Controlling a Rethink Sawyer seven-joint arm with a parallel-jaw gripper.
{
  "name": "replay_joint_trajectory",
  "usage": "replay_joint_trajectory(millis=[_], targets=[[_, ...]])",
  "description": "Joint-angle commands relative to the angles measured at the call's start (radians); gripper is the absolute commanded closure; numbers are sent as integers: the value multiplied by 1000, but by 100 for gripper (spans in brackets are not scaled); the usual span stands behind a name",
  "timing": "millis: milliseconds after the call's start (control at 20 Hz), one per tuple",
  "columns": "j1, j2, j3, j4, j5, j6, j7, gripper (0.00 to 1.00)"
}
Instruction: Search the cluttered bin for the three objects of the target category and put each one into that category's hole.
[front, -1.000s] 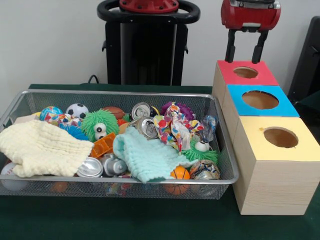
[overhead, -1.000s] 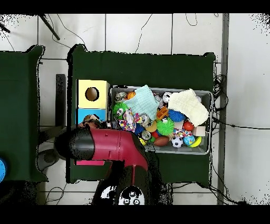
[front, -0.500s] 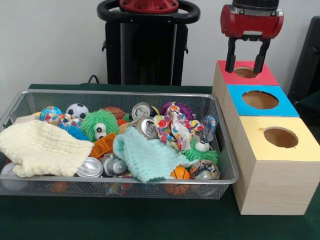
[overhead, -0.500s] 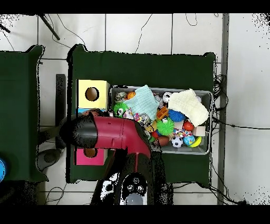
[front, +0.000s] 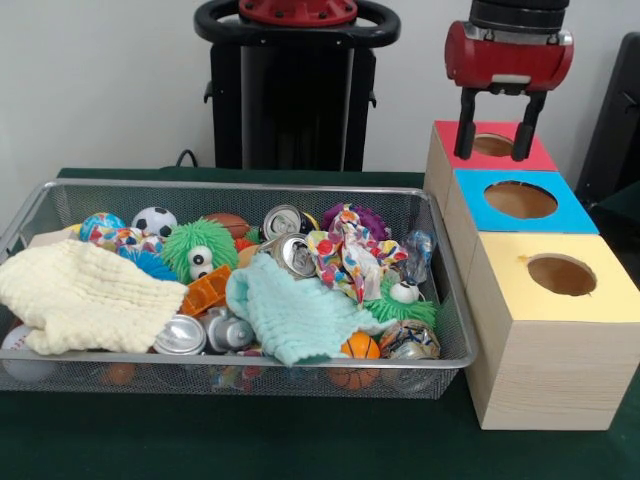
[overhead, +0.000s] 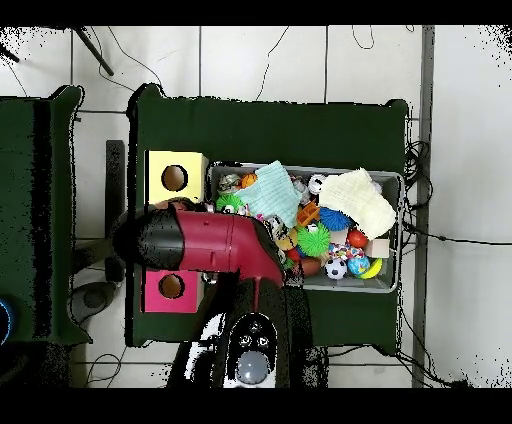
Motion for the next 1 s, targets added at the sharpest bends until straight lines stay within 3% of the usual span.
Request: replay_joint_trajectory(millis=[50,550,1000], targets=[[6,41,71,-54,26,75,175,0],[72,5,39,30,49,24,242,0],[53,-45,36,112,56,-3,193,0]])
